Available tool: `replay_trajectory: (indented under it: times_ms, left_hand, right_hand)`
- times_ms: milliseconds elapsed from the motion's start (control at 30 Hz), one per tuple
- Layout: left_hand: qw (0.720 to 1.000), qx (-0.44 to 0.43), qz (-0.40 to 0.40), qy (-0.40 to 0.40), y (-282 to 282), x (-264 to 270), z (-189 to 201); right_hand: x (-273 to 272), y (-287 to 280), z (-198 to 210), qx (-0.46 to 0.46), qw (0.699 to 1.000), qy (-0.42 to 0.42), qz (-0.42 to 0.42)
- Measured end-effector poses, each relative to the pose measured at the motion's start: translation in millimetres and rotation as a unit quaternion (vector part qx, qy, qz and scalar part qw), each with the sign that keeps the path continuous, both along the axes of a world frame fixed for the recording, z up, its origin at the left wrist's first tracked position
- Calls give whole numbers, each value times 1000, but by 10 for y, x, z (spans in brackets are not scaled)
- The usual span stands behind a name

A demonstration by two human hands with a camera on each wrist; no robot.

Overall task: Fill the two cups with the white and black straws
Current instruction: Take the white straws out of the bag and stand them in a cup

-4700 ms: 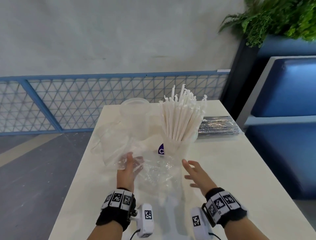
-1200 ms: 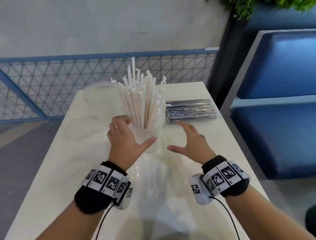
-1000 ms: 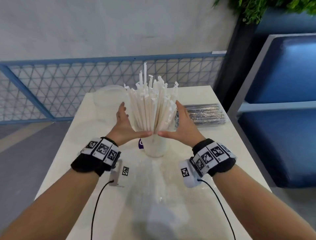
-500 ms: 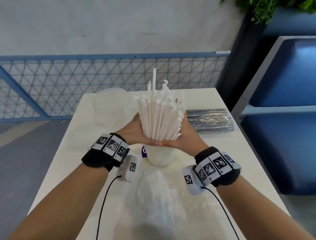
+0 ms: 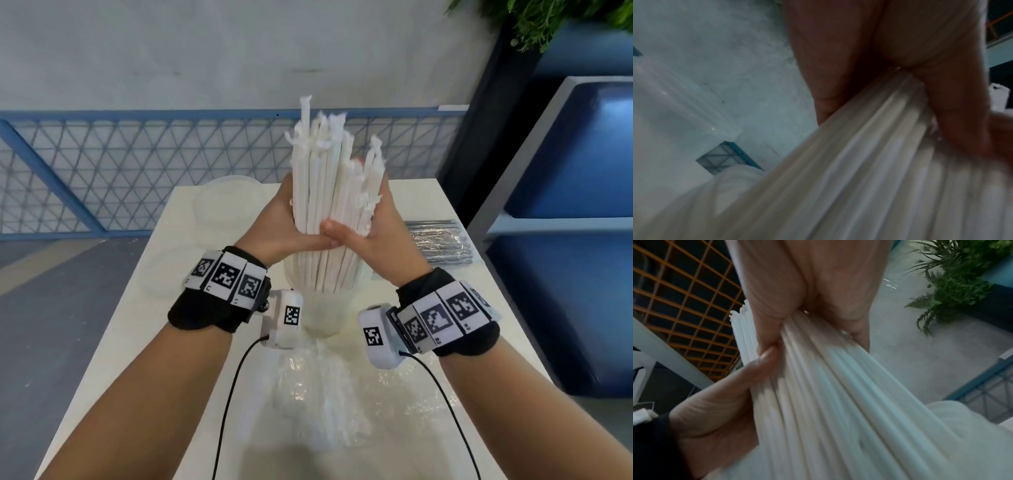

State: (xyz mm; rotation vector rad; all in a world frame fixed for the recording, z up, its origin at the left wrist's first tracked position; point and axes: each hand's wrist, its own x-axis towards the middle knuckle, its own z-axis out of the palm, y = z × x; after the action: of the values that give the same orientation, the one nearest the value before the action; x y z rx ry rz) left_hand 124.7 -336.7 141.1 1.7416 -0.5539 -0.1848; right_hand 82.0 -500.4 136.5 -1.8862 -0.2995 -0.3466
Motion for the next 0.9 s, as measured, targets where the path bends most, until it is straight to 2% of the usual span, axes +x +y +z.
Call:
replay_trajectory:
  times_ms: [133,300,400,467,600,767,900]
  left_hand:
    - [996,87,-26,8,100,-11,-177]
    - [988,127,-38,77,168,-41,-356]
    - [981,157,-63,95,62,-97,-364]
    - [981,177,-26,75,-4,-96,-402]
    - [988,133,51,63,-13,-31,-465]
    - [997,15,56,58,-55,8,-290]
    - [997,-54,26,46,-62,54,-186]
  right_hand:
    - [-61,-38,-189,-61,998,28,-4]
    - [-96,-68,-411,21,987,153,40]
    - [-54,-4,-468,10,984,172,39]
    - [-30,72,-487,-13,986,164,14]
    - [7,138,-492,32,990,130,-46]
    - [37,113,-330,107,990,86,-42]
    - [50,94,-119,67,996,9,-64]
